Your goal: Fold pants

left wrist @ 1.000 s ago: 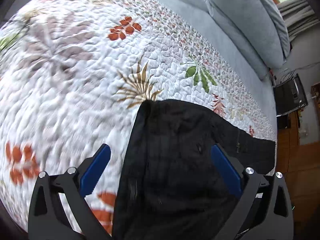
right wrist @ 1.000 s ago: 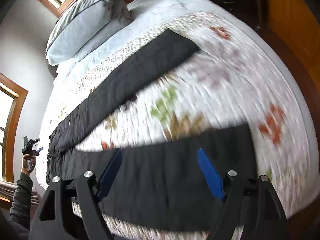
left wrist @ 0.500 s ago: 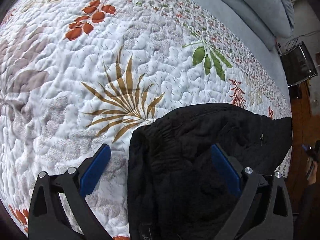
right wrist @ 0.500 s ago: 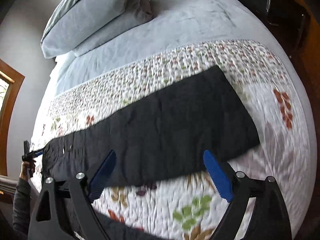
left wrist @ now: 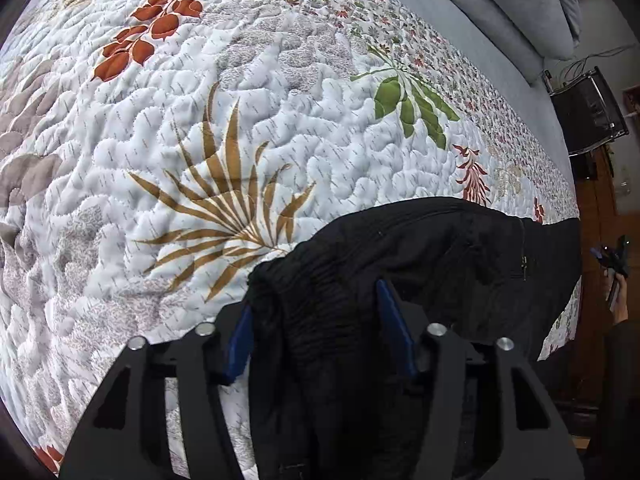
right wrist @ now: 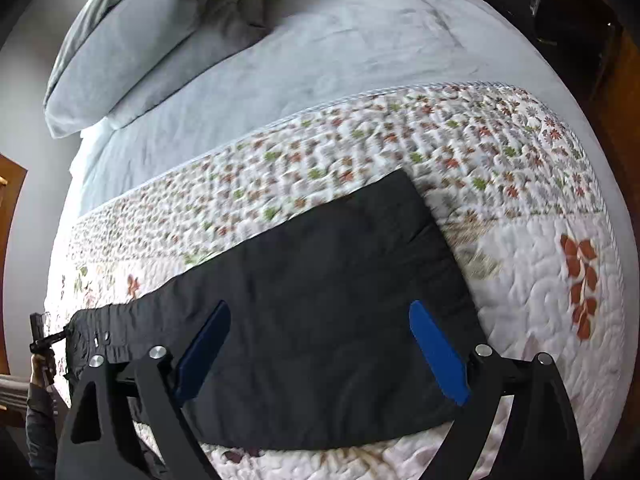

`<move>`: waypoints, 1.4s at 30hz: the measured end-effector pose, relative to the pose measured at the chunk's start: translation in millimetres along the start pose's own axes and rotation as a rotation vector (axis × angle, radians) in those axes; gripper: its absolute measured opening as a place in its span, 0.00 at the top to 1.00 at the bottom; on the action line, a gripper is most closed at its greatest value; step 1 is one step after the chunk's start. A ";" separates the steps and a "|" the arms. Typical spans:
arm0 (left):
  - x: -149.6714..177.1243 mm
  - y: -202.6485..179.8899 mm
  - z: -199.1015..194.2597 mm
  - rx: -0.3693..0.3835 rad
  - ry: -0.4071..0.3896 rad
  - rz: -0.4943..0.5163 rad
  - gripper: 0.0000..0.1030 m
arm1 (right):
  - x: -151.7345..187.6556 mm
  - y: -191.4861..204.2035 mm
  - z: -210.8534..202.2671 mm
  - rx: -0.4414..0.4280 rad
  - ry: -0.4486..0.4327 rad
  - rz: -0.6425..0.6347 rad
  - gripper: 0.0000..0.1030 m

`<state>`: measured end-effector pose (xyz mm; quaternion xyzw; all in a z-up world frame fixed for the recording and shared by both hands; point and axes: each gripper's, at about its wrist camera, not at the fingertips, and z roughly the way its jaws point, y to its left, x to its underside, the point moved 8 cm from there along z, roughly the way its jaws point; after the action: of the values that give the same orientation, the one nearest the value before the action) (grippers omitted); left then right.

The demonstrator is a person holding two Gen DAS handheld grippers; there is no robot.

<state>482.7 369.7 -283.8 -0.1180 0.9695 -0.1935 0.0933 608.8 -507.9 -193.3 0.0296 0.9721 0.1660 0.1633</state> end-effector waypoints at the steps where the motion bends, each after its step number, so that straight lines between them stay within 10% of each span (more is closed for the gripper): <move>1: -1.2 0.9 0.7 0.006 -0.005 -0.006 0.54 | -5.7 -4.9 1.6 0.005 -0.004 0.000 0.11; 24: -7.9 6.1 6.0 0.035 -0.036 -0.054 0.67 | -69.5 -33.6 89.4 -0.034 0.118 -0.093 0.09; 26: -8.6 5.3 6.1 0.030 -0.039 -0.051 0.68 | -67.9 -33.3 89.6 -0.023 0.118 -0.102 0.21; 28: -9.4 4.4 6.5 0.026 -0.047 -0.051 0.70 | -67.8 -35.6 83.1 -0.040 0.105 -0.089 0.64; 31: -10.2 6.7 5.7 0.014 -0.073 -0.066 0.84 | -62.5 -35.0 63.2 -0.082 0.074 -0.105 0.87; 42: -11.6 -2.3 -21.5 0.029 -0.187 -0.087 0.87 | -51.8 -27.3 -10.1 -0.055 -0.028 -0.171 0.94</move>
<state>489.3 378.3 -261.9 -0.1762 0.9476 -0.1995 0.1764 654.3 -542.6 -177.5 -0.0555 0.9638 0.1775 0.1913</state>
